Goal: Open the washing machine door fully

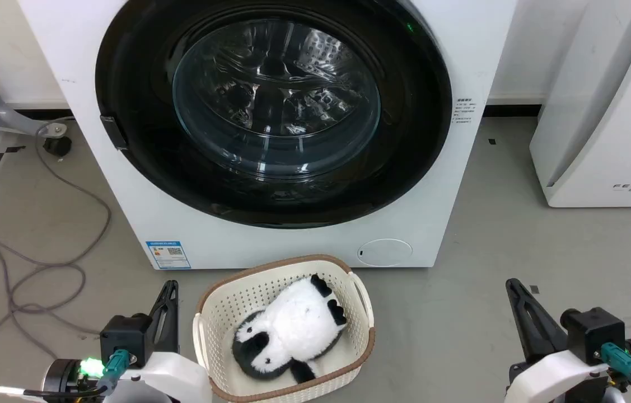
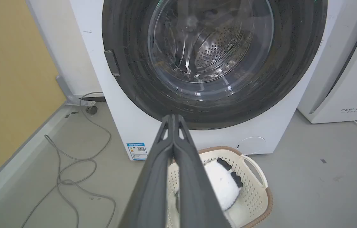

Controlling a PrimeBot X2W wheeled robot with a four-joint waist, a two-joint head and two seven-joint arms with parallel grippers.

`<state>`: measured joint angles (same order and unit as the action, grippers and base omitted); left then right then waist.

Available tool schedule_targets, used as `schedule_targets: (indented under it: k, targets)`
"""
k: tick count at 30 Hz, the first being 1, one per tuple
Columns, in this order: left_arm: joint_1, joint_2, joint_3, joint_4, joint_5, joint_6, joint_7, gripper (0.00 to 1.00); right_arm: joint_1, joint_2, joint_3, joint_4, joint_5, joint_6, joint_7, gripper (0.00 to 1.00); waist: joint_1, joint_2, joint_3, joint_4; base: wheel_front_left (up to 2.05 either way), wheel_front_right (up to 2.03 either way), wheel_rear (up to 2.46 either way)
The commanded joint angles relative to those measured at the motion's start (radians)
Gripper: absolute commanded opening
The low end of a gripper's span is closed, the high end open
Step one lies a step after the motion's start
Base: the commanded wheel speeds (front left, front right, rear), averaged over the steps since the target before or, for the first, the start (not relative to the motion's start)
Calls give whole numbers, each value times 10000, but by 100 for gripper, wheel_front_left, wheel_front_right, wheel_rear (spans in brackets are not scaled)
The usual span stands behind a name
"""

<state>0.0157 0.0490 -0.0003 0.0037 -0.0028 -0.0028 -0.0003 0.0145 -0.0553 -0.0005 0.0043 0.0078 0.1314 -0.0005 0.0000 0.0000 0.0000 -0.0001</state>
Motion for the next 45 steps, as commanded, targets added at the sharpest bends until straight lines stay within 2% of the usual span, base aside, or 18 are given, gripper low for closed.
schedule_targets:
  k: [1,29,30,45]
  targets:
    - [-157,12,3,-37,28,28,3,0,-145,51,5,-43,-78,-7,5,0,0,0,0,1,0,0,0]
    - [-157,12,3,-37,28,28,3,0,-145,51,5,-43,-78,-7,5,0,0,0,0,1,0,0,0]
    - [0,0,3,2,-1,0,-2,100,0,2,4,0,1,0,-1,100,0,0,0,0,0,0,0]
    - [9,1,-156,36,-88,79,-258,100,37,-3,27,1,137,1,-255,100,0,0,18,7,0,0,0]
